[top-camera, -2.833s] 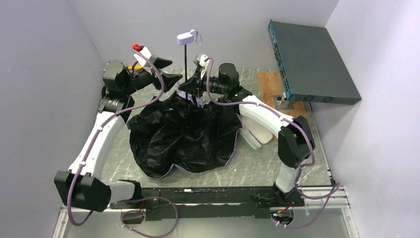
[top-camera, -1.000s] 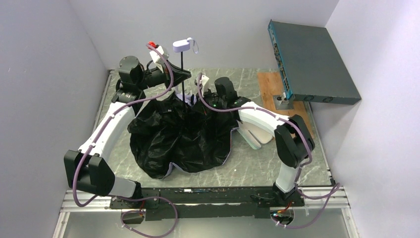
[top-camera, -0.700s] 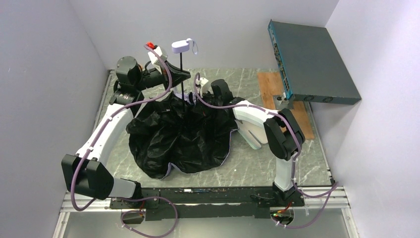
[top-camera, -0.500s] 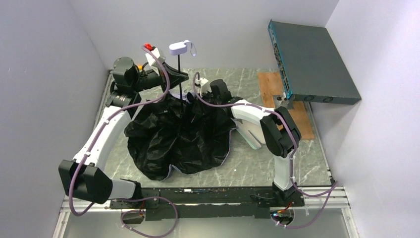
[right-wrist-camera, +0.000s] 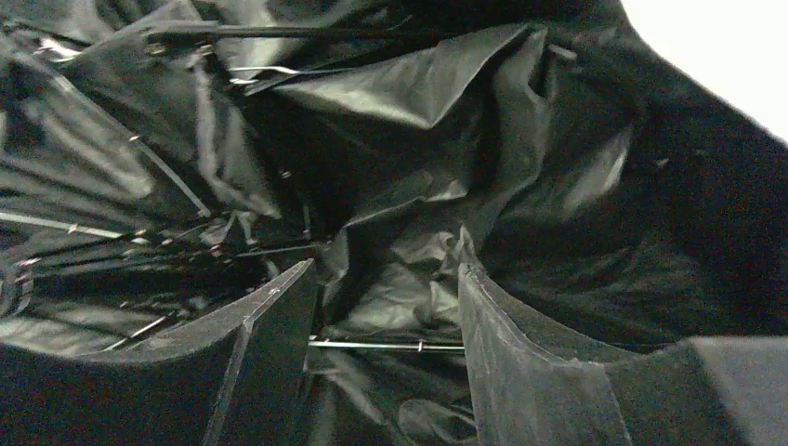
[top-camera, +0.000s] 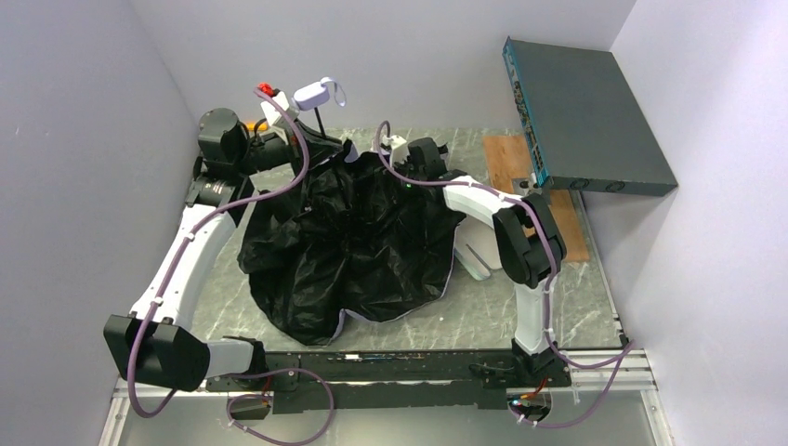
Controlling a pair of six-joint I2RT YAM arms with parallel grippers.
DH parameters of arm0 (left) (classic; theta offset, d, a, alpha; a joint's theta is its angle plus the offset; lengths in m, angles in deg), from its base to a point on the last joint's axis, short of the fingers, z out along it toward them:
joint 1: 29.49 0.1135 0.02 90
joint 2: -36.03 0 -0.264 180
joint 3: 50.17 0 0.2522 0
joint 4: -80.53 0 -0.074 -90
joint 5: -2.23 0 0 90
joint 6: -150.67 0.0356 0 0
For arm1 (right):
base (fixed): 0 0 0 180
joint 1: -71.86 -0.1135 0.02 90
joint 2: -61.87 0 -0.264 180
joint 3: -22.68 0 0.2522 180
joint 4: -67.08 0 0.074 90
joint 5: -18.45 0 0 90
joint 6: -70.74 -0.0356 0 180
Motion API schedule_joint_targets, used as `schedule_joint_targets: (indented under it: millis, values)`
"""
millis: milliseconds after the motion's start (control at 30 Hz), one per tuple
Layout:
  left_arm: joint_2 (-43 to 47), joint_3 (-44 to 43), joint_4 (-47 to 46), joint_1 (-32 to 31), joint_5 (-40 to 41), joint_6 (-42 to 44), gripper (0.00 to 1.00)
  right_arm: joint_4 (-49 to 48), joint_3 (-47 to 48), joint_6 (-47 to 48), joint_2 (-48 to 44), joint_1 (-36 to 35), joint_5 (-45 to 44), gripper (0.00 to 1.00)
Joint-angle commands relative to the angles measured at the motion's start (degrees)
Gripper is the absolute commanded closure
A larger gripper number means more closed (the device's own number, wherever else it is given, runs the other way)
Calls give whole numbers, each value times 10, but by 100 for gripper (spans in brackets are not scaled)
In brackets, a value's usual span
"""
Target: Open the umbrella
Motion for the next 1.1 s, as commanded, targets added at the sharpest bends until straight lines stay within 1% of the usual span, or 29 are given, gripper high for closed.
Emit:
schedule_joint_targets:
  millis: [0, 100, 167, 233, 367, 500, 733, 767, 867, 900, 1000, 1067]
  values:
    - [8, -21, -47, 7, -15, -14, 100, 3, 0, 20, -53, 15, 87, 42]
    - [-5, -25, -65, 6, -19, -29, 100, -16, 3, 10, -75, 0, 126, 49]
    - [-10, -29, -73, 6, -26, -38, 100, -43, 4, -14, -82, -7, 147, 56]
    - [-11, -35, -71, 5, -30, -39, 100, -60, 10, -39, -82, -17, 159, 59]
    - [-6, -43, -51, 2, -32, -23, 100, -74, 34, -75, -62, -36, 174, 63]
    - [3, -46, -38, 1, -31, -15, 100, -70, 64, -79, -20, -52, 180, 70]
    - [21, -58, -20, -1, -43, -20, 100, -64, 123, -77, 80, -49, 157, 70]
    - [25, -62, -16, -1, -48, -22, 100, -65, 135, -77, 95, -46, 149, 69]
    - [38, -73, 8, -1, -66, -17, 100, -77, 167, -95, 133, -31, 146, 53]
    - [43, -77, 19, -1, -73, -12, 100, -83, 176, -98, 144, -28, 148, 46]
    - [50, -100, 93, -1, -86, 39, 100, -106, 206, -90, 172, -22, 149, 28]
    - [53, -115, 135, -1, -89, 76, 100, -107, 236, -79, 192, -20, 152, 22]
